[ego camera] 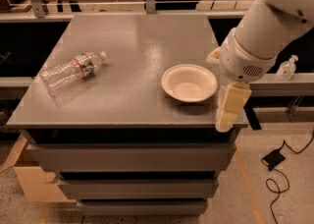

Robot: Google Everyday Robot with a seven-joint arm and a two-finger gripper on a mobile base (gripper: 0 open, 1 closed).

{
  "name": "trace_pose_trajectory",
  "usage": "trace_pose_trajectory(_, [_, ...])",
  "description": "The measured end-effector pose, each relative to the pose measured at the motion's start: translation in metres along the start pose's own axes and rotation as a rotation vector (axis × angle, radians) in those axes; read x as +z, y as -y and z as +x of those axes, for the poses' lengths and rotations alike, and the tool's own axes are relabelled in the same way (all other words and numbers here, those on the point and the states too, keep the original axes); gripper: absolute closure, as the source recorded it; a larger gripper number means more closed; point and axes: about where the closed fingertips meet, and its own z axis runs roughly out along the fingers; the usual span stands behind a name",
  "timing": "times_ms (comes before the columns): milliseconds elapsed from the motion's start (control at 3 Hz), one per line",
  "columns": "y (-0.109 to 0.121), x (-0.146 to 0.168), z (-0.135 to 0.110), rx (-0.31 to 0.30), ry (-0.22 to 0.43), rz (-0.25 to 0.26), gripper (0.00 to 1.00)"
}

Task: Move paper bowl near water bottle

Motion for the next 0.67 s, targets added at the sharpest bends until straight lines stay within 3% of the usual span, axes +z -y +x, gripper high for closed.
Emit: trace_pose_trajectory(667, [-0.005, 0.032, -0.029, -0.125, -0.048, -0.067, 0.0])
